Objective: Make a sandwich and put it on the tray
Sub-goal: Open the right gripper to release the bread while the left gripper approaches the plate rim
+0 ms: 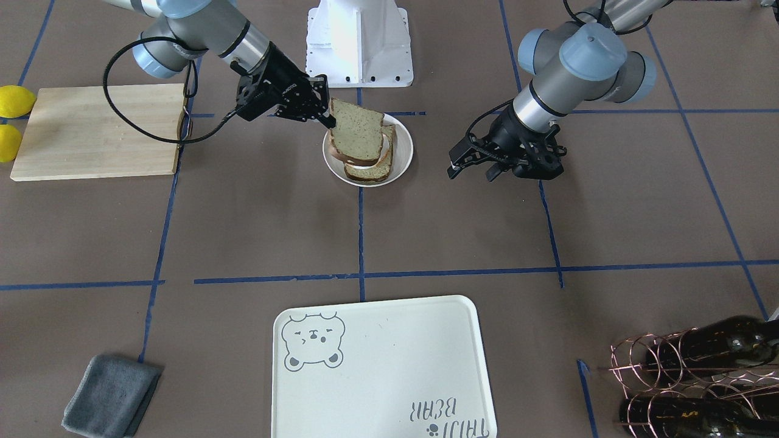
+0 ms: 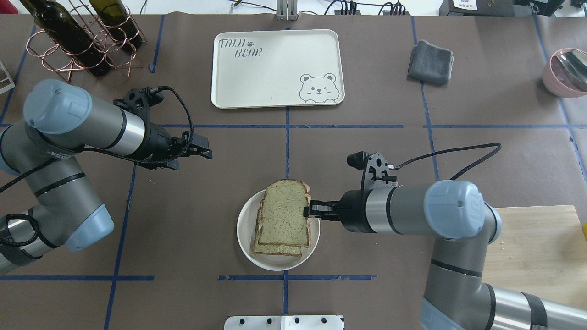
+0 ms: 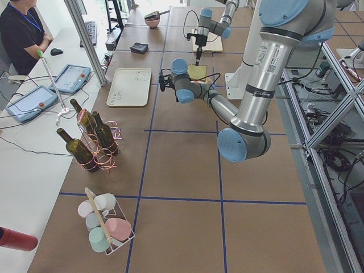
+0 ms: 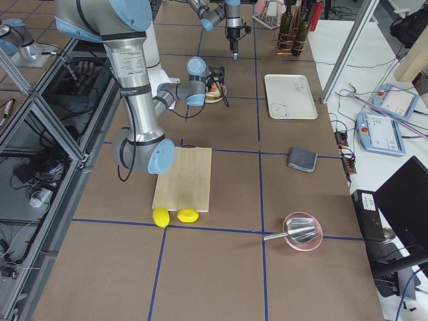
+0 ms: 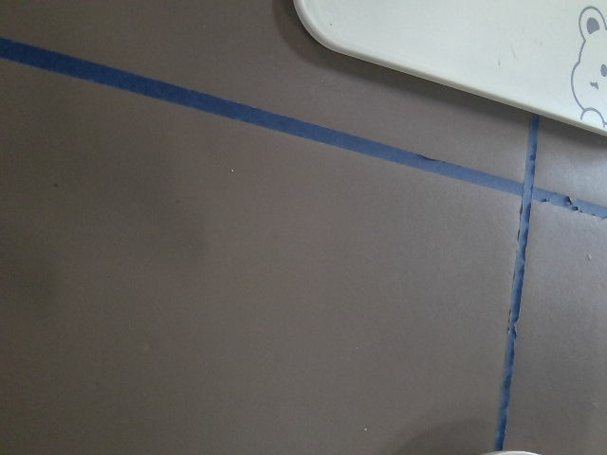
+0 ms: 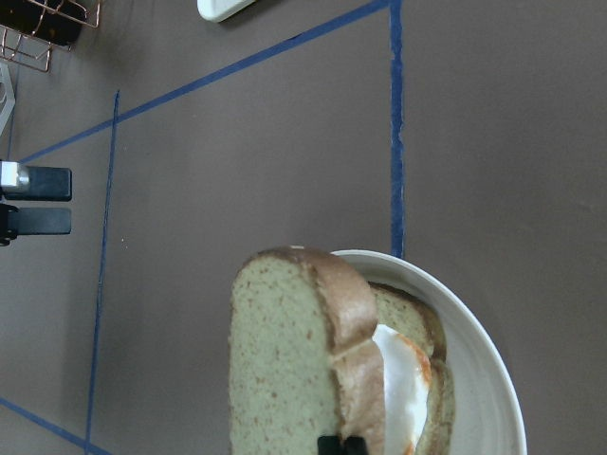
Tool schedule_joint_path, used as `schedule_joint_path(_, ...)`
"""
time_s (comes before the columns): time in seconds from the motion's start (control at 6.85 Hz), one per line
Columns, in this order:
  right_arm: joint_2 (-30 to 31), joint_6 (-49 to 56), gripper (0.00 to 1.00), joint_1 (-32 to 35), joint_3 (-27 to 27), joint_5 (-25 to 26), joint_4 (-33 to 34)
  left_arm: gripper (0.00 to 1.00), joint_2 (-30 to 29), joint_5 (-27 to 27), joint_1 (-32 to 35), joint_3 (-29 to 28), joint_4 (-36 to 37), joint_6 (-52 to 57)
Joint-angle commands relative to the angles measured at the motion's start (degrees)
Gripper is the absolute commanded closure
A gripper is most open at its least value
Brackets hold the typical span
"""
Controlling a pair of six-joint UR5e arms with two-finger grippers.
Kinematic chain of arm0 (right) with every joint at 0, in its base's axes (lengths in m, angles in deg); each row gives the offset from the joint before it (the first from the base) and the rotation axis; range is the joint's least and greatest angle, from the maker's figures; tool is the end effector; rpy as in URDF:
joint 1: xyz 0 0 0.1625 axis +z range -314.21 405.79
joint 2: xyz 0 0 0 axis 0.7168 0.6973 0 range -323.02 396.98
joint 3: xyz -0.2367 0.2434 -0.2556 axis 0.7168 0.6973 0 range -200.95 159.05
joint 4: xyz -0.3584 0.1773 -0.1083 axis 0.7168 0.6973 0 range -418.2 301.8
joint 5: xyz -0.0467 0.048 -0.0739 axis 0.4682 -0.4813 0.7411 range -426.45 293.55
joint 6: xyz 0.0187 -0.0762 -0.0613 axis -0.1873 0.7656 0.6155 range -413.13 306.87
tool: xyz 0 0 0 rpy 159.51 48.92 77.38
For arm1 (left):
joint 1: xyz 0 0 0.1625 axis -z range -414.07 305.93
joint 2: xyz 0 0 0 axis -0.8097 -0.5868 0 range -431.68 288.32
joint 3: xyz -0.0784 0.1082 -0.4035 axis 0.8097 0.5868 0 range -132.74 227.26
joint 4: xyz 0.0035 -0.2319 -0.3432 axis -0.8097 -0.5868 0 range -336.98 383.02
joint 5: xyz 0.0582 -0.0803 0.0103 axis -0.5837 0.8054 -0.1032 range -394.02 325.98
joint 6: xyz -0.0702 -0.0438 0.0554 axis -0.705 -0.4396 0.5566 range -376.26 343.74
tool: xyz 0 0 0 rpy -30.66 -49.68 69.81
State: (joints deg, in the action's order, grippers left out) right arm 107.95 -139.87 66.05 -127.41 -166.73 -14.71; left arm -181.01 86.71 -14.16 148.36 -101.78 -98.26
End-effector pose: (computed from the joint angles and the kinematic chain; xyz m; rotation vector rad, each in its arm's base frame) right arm -0.4936 -0.3053 0.2514 0.1462 -1.4267 0.1157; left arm 0.4062 -0.4471 0.3103 0.0150 1.2042 -0.1829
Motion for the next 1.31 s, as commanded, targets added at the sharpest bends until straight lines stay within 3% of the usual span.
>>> schedule_joint_path(0.0,-1.4,0.0,1.0,-1.9,2.1,2.1,1.0,0.0,0.0,-0.1,0.0,0.0,0.0,-0.1)
schedule_joint_path(0.58,-3.5,0.0,1.0,-1.8,4.7,4.5,0.8,0.0,-0.4,-0.2,-0.6,-0.6,-0.1,-0.8)
schedule_joint_path(0.73,-3.5,0.1,0.68,-1.0,4.7,4.5,0.5,0.0,-1.0,-0.2,-1.0,-0.8,-0.1,-1.6)
schedule_joint_path(0.88,-3.3,0.8,0.12,-0.7,4.8,4.5,0.6,0.0,-1.6,-0.3,-1.5,-0.7,-0.1,-1.7)
schedule_joint_path(1.02,-3.3,0.8,0.0,0.0,4.6,4.0,0.5,0.0,-1.9,-0.4,-2.8,-0.9,-0.1,-2.6)
schedule_joint_path(1.17,-3.1,0.9,0.0,0.7,4.2,3.5,0.5,0.01,-3.0,-1.0,-5.1,-1.0,0.0,-3.4)
